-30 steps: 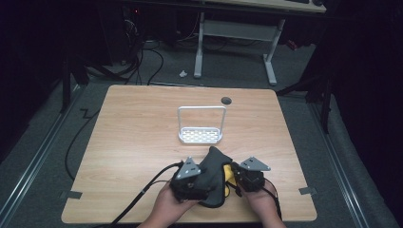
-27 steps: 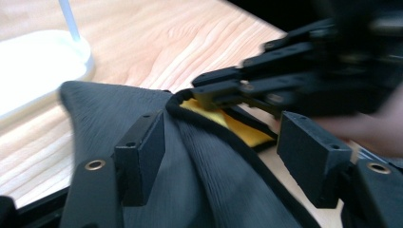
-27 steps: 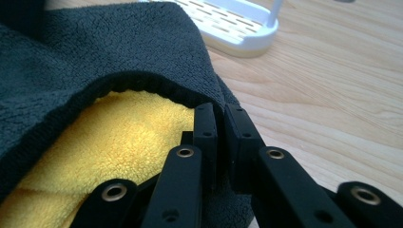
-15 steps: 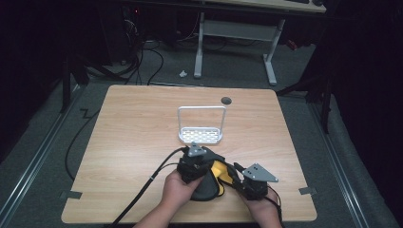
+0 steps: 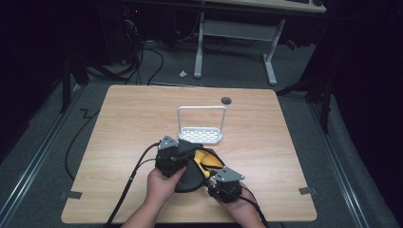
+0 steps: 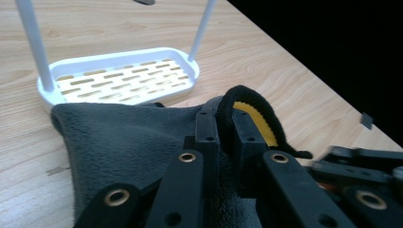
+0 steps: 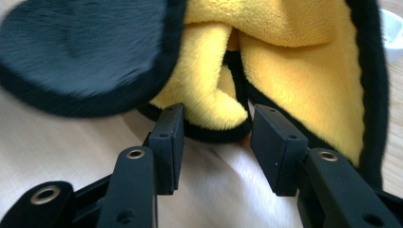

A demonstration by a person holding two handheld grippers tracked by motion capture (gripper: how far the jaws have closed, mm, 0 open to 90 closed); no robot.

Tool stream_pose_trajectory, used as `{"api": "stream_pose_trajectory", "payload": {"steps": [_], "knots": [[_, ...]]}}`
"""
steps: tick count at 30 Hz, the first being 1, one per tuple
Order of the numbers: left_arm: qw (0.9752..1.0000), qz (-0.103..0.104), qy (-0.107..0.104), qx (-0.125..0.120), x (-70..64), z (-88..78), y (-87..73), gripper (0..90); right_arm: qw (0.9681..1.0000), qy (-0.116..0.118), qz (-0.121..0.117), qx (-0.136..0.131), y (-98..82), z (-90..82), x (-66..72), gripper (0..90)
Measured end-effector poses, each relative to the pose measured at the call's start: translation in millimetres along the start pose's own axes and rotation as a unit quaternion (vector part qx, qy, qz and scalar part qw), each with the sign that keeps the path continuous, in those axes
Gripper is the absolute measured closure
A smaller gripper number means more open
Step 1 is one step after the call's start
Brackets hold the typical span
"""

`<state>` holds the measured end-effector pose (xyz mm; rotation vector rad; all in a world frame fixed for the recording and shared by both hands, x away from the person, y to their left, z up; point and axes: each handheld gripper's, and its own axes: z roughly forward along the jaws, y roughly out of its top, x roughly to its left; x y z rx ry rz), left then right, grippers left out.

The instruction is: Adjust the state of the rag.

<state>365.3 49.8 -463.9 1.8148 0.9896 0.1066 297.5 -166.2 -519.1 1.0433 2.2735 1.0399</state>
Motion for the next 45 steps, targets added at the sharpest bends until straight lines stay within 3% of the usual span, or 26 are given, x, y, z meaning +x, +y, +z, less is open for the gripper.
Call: {"api": "stream_pose_trajectory", "payload": {"steps": [2, 4, 6, 9, 12, 16, 18, 21, 22, 23, 25, 28, 32, 37, 43, 45], "knots": [[1.0000, -0.001, -0.008, -0.005, -1.6, -2.7, 0.5, 83.0, 1.0000, 0.004, -0.005, 0.003, 1.4, 5.3, -0.3, 58.8], [0.9999, 0.001, -0.009, -0.014, -1.7, -7.9, 1.7, 82.9, 0.9998, 0.006, -0.018, 0.004, 1.1, 8.6, 1.1, 76.8], [0.9996, 0.000, -0.006, -0.028, 1.9, -17.6, 3.1, 82.9, 0.9997, 0.002, -0.022, 0.000, 0.8, 6.6, 1.5, 83.8], [0.9987, -0.010, 0.005, -0.049, 16.0, -41.0, -0.7, 82.9, 0.9997, -0.012, -0.020, -0.002, -3.2, -5.0, -3.6, 84.6], [0.9985, -0.022, 0.015, -0.048, 28.2, -57.9, -14.7, 83.2, 0.9996, -0.028, -0.004, -0.004, -14.0, -24.6, -15.4, 84.3], [0.9980, -0.034, 0.043, -0.031, 50.4, -79.7, -42.7, 83.2, 0.9998, 0.005, 0.019, 0.006, -30.2, -49.9, -21.2, 79.6], [0.9965, -0.049, 0.066, -0.016, 67.1, -89.4, -57.7, 83.2, 0.9994, 0.012, 0.031, 0.007, -36.5, -55.8, -19.6, 75.1], [0.9912, -0.076, 0.107, 0.020, 94.8, -98.7, -78.1, 83.0, 0.9991, 0.010, 0.040, -0.007, -34.0, -60.2, -18.4, 71.4], [0.9912, -0.076, 0.107, 0.020, 94.8, -98.7, -78.1, 82.8, 0.9990, 0.013, 0.041, -0.011, -32.3, -59.3, -18.3, 70.4], [0.9863, -0.087, 0.133, 0.045, 110.4, -103.6, -89.2, 82.5, 0.9989, 0.010, 0.043, -0.015, -30.5, -58.4, -17.4, 70.4], [0.9839, -0.100, 0.139, 0.052, 121.1, -107.5, -95.8, 82.1, 0.9988, 0.010, 0.044, -0.020, -24.6, -52.8, -15.4, 71.7], [0.9836, -0.090, 0.148, 0.050, 125.7, -111.5, -96.2, 81.8, 0.9997, -0.007, 0.017, -0.013, -6.6, -33.3, -10.9, 74.3], [0.9846, -0.087, 0.144, 0.045, 124.5, -110.7, -97.7, 81.6, 0.9997, 0.017, 0.014, -0.011, 20.6, 3.4, -5.0, 77.4], [0.9859, -0.074, 0.142, 0.048, 120.9, -109.1, -98.2, 81.4, 0.9990, 0.044, -0.004, 0.001, 47.9, 43.7, 14.6, 81.8], [0.9866, -0.078, 0.136, 0.047, 122.4, -110.3, -98.8, 81.4, 0.9966, 0.057, -0.036, 0.047, 50.0, 68.8, 27.8, 90.0], [0.9865, -0.078, 0.136, 0.048, 122.4, -110.5, -98.8, 81.4, 0.9967, 0.056, -0.029, 0.051, 49.4, 68.8, 27.0, 90.0]]}}
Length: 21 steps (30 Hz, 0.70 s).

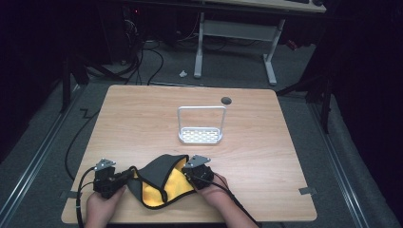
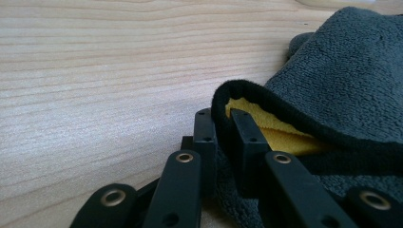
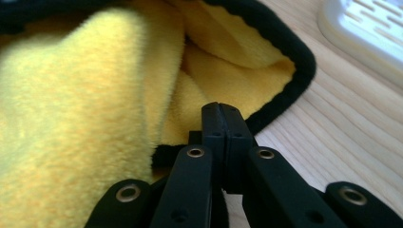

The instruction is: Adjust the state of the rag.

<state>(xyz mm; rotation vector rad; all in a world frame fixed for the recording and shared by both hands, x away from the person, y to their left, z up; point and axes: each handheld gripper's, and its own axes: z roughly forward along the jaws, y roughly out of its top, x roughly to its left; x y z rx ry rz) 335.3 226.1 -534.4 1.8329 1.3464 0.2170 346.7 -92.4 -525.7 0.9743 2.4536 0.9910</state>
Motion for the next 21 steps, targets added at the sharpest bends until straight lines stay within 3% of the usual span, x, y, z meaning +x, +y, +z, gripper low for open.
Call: {"api": "stream_pose_trajectory", "payload": {"steps": [6, 9, 11, 12, 13, 15, 16, 17, 19, 21], "knots": [[1.0000, 0.006, -0.005, 0.001, -1.7, -1.4, -0.2, 81.4, 0.9989, -0.038, 0.026, 0.012, -15.3, -17.3, -20.6, 90.0], [0.9999, 0.008, -0.012, 0.003, -4.8, 0.3, 0.2, 81.4, 0.9966, -0.071, 0.037, 0.016, -31.2, -32.9, -37.0, 90.0], [0.9997, 0.017, -0.016, 0.006, -8.5, 2.6, 0.6, 81.4, 0.9944, -0.089, 0.054, 0.016, -42.8, -44.0, -50.4, 90.0], [0.9996, 0.024, -0.011, 0.008, -11.3, 4.7, 0.8, 81.5, 0.9917, -0.109, 0.061, 0.030, -48.0, -48.1, -56.8, 90.0], [0.9995, 0.027, -0.011, 0.009, -12.4, 5.8, 1.0, 81.5, 0.9892, -0.131, 0.062, 0.025, -55.6, -53.6, -65.5, 90.0], [0.9995, 0.024, -0.020, 0.006, -13.5, 8.3, 1.4, 80.8, 0.9857, -0.141, 0.089, 0.024, -63.2, -60.9, -79.1, 90.0], [0.9995, 0.023, -0.019, 0.006, -14.2, 8.8, 1.9, 79.4, 0.9846, -0.145, 0.096, 0.022, -65.4, -64.9, -83.3, 90.0], [0.9995, 0.023, -0.020, 0.003, -14.9, 8.8, 2.1, 77.6, 0.9854, -0.134, 0.105, 0.004, -66.3, -70.8, -84.5, 90.0], [0.9995, 0.024, -0.021, 0.000, -16.5, 7.0, 2.2, 73.8, 0.9865, -0.126, 0.103, -0.016, -64.0, -79.9, -77.4, 89.7], [0.9995, 0.026, -0.018, -0.006, -17.5, 3.9, 2.3, 68.5, 0.9911, -0.097, 0.088, -0.025, -62.4, -81.5, -63.2, 82.0]]}}
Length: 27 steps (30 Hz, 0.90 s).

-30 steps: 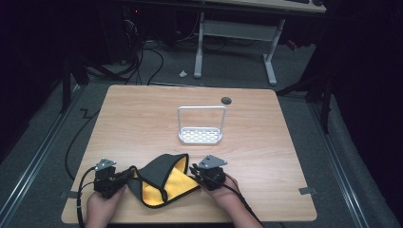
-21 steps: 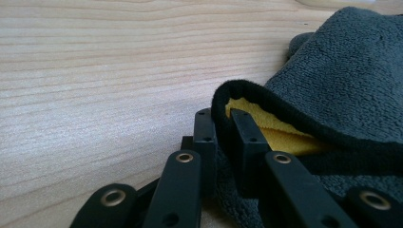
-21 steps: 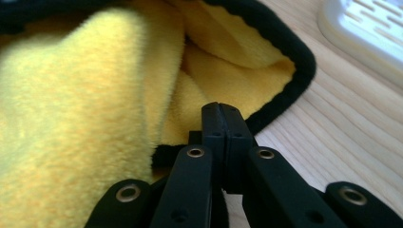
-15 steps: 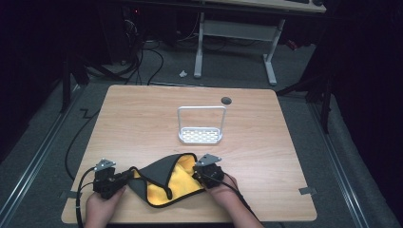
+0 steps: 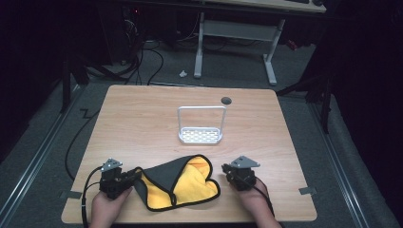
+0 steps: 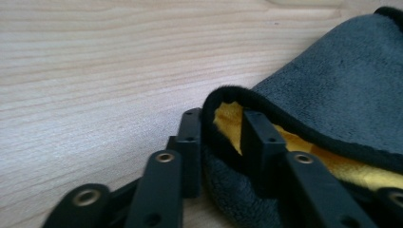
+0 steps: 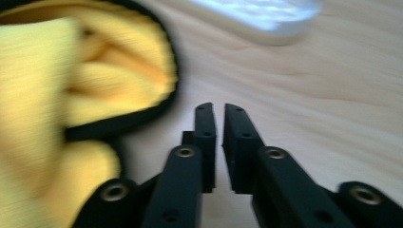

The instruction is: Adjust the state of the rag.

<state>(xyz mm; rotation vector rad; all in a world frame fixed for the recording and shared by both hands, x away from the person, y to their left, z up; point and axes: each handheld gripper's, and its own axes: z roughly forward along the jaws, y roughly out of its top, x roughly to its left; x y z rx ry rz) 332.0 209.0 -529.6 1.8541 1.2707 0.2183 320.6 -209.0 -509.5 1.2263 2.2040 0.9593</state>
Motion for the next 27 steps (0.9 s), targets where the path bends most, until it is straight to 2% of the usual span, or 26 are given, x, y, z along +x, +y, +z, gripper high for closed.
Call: {"api": "stream_pose_trajectory", "payload": {"steps": [2, 4, 6, 7, 8, 10, 12, 14, 17, 19, 21, 23, 24, 26, 27], "knots": [[1.0000, -0.001, 0.004, -0.004, -1.9, -5.7, 0.1, 65.6, 0.9994, 0.027, -0.021, 0.000, -2.1, 1.0, 19.3, 77.5], [0.9999, 0.002, 0.012, -0.012, -4.7, -13.6, -0.4, 62.0, 0.9984, 0.052, -0.023, 0.006, -2.6, 1.6, 32.9, 68.1], [0.9996, 0.010, 0.014, -0.020, -9.3, -21.9, -0.3, 59.6, 0.9980, 0.054, -0.032, 0.011, -2.9, 2.5, 41.0, 64.0], [0.9995, 0.016, 0.012, -0.024, -12.5, -24.9, 0.0, 58.7, 0.9977, 0.046, -0.045, 0.021, -3.8, 5.5, 44.7, 63.9], [0.9993, 0.024, 0.012, -0.025, -16.4, -26.8, 0.4, 58.6, 0.9972, 0.042, -0.052, 0.032, -5.2, 9.0, 46.2, 65.7], [0.9986, 0.047, 0.007, -0.024, -24.9, -27.1, 1.6, 58.6, 0.9967, 0.054, -0.046, 0.038, -6.7, 11.1, 44.5, 79.8], [0.9977, 0.066, 0.003, -0.014, -32.5, -22.5, 1.0, 59.8, 0.9965, 0.039, -0.064, 0.037, -6.6, 8.6, 44.7, 85.1], [0.9969, 0.077, 0.003, 0.011, -37.6, -11.9, -2.4, 61.8, 0.9973, 0.028, -0.060, 0.033, -8.9, 3.3, 39.5, 87.0], [0.9953, 0.088, 0.004, 0.039, -43.4, 4.4, -8.3, 63.0, 0.9985, 0.000, -0.045, 0.031, -16.9, -9.0, 21.4, 87.1], [0.9935, 0.106, 0.011, 0.038, -47.5, 9.2, -9.0, 63.2, 0.9984, -0.032, -0.034, 0.030, -26.5, -20.4, 7.1, 87.3], [0.9938, 0.105, 0.007, 0.037, -49.6, 12.2, -7.8, 63.2, 0.9974, -0.063, -0.013, 0.033, -36.7, -34.6, -7.9, 87.3], [0.9934, 0.109, 0.003, 0.034, -52.2, 14.9, -7.6, 63.8, 0.9955, -0.084, 0.009, 0.042, -49.7, -48.7, -21.2, 87.1], [0.9930, 0.113, 0.003, 0.035, -54.0, 16.0, -7.3, 64.3, 0.9948, -0.091, 0.011, 0.044, -54.1, -52.0, -23.7, 86.5], [0.9918, 0.122, 0.007, 0.035, -57.4, 17.8, -7.3, 64.0, 0.9951, -0.087, 0.022, 0.041, -60.6, -58.5, -26.6, 76.6], [0.9915, 0.125, 0.008, 0.035, -58.2, 18.1, -7.3, 63.7, 0.9950, -0.091, 0.023, 0.036, -59.4, -60.0, -26.0, 75.1]]}}
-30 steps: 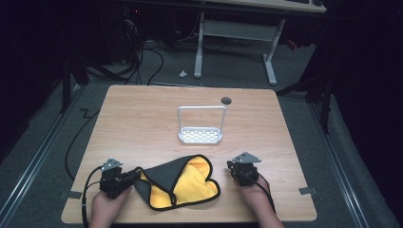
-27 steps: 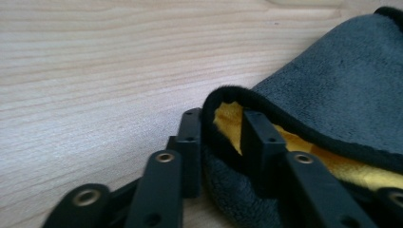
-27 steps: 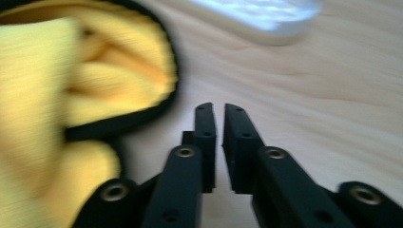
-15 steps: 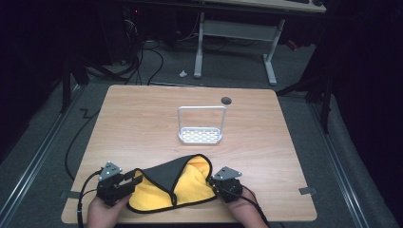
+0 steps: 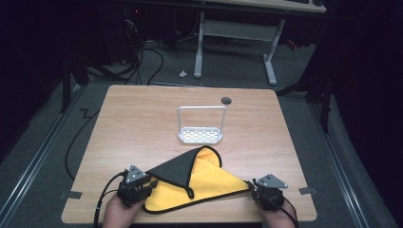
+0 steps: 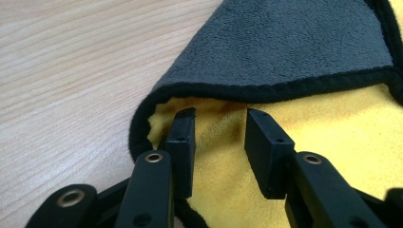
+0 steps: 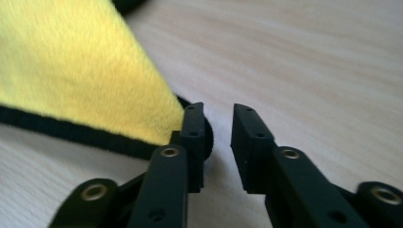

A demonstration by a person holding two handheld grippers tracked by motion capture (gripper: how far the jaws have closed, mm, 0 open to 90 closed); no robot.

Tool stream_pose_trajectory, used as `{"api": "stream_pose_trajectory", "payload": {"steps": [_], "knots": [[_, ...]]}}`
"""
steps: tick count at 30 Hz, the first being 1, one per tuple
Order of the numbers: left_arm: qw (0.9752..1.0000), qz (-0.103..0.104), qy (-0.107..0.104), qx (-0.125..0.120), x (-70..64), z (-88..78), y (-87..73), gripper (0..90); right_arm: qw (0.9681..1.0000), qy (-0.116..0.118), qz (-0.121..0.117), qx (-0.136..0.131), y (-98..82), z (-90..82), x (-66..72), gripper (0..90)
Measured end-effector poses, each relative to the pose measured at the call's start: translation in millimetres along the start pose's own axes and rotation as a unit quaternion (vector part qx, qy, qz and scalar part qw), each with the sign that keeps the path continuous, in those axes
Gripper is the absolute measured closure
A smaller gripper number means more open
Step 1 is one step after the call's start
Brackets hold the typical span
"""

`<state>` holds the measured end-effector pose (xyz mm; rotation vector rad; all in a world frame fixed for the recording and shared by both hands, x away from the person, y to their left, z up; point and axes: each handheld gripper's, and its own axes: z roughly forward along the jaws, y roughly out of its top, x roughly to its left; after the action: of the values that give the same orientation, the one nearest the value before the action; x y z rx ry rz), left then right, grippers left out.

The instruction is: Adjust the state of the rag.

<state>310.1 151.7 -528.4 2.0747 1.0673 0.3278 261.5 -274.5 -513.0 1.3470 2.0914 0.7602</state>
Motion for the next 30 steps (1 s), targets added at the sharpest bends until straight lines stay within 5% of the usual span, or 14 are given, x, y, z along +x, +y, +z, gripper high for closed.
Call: {"api": "stream_pose_trajectory", "payload": {"steps": [3, 6, 10, 14, 16, 19, 21, 24, 25, 28, 30], "knots": [[0.9999, -0.009, -0.006, 0.002, 0.9, -2.0, -0.3, 63.0, 0.9995, 0.010, -0.003, -0.031, 20.9, -0.1, 7.9, 74.4], [0.9999, -0.004, -0.015, 0.006, -5.0, -9.2, -1.1, 61.3, 0.9979, 0.045, -0.010, -0.046, 49.1, 15.0, 21.2, 72.0], [0.9996, 0.009, -0.026, 0.009, -14.3, -13.1, -3.2, 60.3, 0.9969, 0.071, 0.005, -0.033, 80.3, 49.7, 35.5, 66.5], [0.9996, 0.021, -0.014, 0.016, -10.9, -11.1, -8.5, 60.6, 0.9974, 0.072, 0.006, 0.000, 85.0, 74.8, 44.5, 59.2], [0.9996, 0.019, -0.012, 0.014, -8.8, -11.9, -9.1, 62.0, 0.9974, 0.070, 0.010, 0.018, 81.4, 81.8, 47.6, 66.2], [0.9996, 0.020, -0.009, 0.016, -6.0, -13.3, -9.6, 63.4, 0.9978, 0.065, -0.007, 0.009, 77.3, 79.7, 52.1, 89.2], [0.9995, 0.025, -0.001, 0.018, -4.5, -14.3, -10.0, 64.0, 0.9984, 0.055, -0.013, 0.004, 77.2, 75.6, 49.3, 90.0], [0.9996, 0.021, 0.007, 0.020, 0.8, -16.3, -10.4, 64.5, 0.9988, 0.048, 0.009, 0.003, 75.6, 72.1, 34.3, 90.0], [0.9995, 0.019, 0.011, 0.021, 3.3, -16.9, -10.4, 64.5, 0.9983, 0.054, 0.022, 0.002, 75.2, 71.6, 29.5, 89.1], [0.9997, 0.008, 0.015, 0.018, 8.9, -17.8, -10.5, 64.5, 0.9937, 0.093, 0.063, -0.005, 78.0, 71.3, 27.2, 61.6], [0.9997, 0.008, 0.016, 0.019, 7.7, -17.5, -10.4, 64.4, 0.9919, 0.109, 0.066, -0.004, 80.3, 74.7, 36.2, 55.1]]}}
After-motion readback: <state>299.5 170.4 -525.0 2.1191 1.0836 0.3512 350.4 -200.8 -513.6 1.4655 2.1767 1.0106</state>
